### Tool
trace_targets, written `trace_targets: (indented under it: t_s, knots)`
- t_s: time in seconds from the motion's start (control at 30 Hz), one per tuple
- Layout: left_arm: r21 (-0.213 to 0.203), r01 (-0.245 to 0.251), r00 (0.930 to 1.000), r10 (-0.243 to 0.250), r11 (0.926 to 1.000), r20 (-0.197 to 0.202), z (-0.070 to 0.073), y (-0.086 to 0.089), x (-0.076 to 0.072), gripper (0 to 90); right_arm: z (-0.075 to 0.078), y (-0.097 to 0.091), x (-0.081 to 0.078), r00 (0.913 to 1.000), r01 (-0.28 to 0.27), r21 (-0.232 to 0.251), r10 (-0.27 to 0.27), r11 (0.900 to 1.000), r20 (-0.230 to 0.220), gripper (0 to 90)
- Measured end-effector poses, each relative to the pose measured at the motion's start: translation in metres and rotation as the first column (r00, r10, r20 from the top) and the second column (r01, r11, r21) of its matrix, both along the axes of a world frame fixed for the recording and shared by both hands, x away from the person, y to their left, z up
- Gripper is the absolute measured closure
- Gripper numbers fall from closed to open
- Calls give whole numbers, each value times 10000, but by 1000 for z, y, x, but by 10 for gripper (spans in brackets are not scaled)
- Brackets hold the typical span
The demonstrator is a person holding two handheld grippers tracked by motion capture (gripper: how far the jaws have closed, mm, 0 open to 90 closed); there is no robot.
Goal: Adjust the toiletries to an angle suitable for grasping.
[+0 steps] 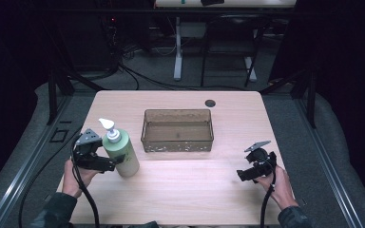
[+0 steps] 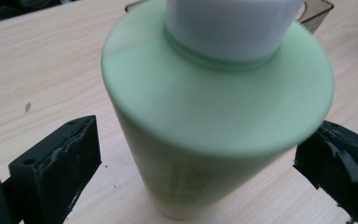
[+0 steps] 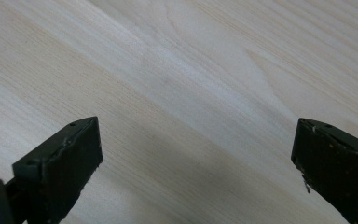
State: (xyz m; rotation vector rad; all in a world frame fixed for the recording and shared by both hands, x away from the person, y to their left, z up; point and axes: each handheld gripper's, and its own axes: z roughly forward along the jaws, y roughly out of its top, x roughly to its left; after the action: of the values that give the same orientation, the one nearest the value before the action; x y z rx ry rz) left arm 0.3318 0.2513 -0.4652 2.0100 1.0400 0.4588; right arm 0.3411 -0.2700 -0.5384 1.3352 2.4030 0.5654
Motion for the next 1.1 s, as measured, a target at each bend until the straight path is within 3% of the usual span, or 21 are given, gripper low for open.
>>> trace_targets:
  t_s: [0.1, 0.23, 0.63, 1.1]
  knots:
    - [20, -88, 9996, 88, 10000, 253, 5, -4, 1, 8, 0, 0, 0, 10000, -5, -7, 5, 10000, 82, 14]
    - [-112, -90, 9989, 95, 9999, 448, 6, -7, 1, 114, 1, 0, -1, 9999, 4, 17, -4, 10000, 129, 15]
    - [-94, 158, 9987, -154, 9998, 485, 6, -11, 2, 121, 2, 0, 0, 9998, -19, 8, 19, 10000, 174, 20]
    - [-102, 721, 9966, -716, 9973, 416, 5, -33, 9, 121, 3, 1, -1, 9997, -65, -53, 66, 10000, 230, 24]
